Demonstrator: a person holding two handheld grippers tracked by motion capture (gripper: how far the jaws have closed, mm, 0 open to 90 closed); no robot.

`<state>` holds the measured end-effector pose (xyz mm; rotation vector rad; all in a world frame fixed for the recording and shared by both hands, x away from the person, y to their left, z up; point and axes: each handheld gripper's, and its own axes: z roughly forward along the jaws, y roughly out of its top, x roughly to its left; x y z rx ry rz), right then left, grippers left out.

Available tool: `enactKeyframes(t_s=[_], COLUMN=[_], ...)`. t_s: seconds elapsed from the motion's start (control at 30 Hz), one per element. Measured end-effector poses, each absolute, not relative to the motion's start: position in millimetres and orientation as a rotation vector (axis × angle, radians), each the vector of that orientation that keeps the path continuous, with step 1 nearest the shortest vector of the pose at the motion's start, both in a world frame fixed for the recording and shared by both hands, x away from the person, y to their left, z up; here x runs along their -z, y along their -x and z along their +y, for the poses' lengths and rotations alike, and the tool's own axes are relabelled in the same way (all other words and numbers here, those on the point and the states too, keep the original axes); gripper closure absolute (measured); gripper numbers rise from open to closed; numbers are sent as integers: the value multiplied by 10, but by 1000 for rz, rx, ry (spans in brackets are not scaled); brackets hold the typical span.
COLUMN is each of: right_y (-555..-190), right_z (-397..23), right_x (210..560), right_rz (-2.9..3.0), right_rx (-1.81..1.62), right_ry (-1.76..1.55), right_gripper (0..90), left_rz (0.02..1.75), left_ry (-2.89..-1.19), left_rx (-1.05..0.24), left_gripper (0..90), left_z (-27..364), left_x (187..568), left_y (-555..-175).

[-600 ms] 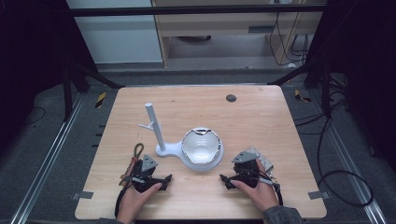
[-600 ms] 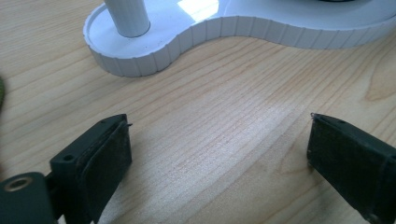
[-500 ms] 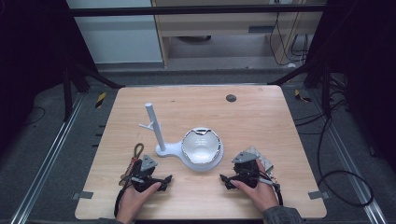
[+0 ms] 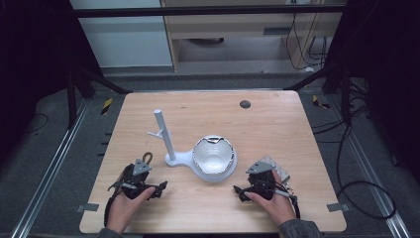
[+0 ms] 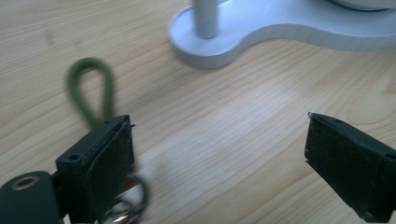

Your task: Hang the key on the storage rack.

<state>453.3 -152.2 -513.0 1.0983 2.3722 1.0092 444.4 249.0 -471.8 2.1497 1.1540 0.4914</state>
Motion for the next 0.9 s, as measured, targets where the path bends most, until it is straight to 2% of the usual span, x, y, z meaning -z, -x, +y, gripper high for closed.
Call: enactKeyframes(t_s=[0.1, 0.37, 0.8, 0.9], right_y=[-4532, -4532, -4532, -4532], right_z=[-1523, -1522, -1523, -1523], right_x=[5130, 5130, 5131, 5130], right_rz=[2372, 2372, 2372, 2372], right_rx=[-1009, -1010, -1009, -1009], right_ry=[-1098, -1098, -1097, -1098], right_gripper=[7, 7, 7, 7], left_rz=[1250, 1359, 1409, 1415], left_ry=[-2201, -2226, -2300, -2315], left_rx=[-469, -447, -355, -341], left_gripper=[79, 137, 369, 399], left_z=[2673, 2896, 2944, 2929], left_x=[4612, 4462, 4452, 4470], left_y=[-4548, -4691, -4861, -4894])
